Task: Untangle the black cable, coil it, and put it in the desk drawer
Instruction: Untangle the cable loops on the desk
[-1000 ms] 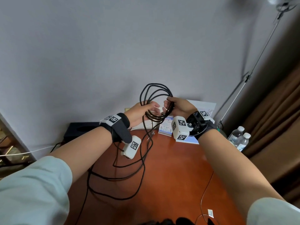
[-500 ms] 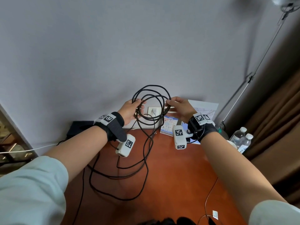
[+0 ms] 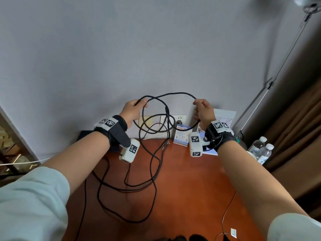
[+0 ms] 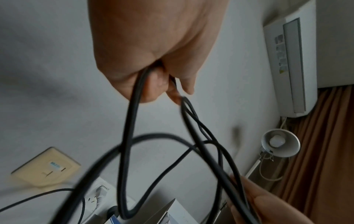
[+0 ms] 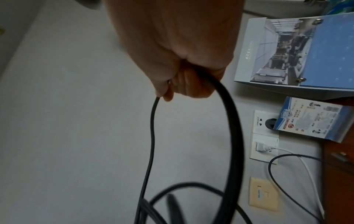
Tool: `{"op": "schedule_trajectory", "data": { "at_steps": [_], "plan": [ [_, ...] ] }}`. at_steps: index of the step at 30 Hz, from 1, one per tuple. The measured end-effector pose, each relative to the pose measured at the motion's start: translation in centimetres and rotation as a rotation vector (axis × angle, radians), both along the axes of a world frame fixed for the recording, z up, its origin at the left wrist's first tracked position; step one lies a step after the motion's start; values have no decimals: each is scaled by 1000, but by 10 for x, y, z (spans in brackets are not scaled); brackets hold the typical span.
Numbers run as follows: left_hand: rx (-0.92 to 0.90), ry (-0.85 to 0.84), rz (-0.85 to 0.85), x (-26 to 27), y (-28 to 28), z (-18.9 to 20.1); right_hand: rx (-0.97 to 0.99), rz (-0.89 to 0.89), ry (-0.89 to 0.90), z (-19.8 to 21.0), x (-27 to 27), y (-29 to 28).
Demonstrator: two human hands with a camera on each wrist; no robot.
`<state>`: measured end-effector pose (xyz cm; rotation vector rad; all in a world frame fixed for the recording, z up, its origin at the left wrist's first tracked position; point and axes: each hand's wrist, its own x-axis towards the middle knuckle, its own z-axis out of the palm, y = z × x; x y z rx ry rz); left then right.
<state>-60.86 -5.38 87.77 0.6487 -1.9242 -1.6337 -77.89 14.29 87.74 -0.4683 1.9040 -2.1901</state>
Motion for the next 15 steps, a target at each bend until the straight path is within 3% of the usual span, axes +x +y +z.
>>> {"op": "schedule_trajectory", "data": {
  "at_steps": [8, 11, 15],
  "plan": [
    [140, 67, 113, 6, -20, 1, -310, -274, -294, -2, -14, 16],
    [182, 70, 264, 4, -29, -3, -289, -264, -385, -5, -20, 20],
    [178, 131, 328, 3, -31, -3, -314, -255, -469, -10, -23, 21]
  ]
}}
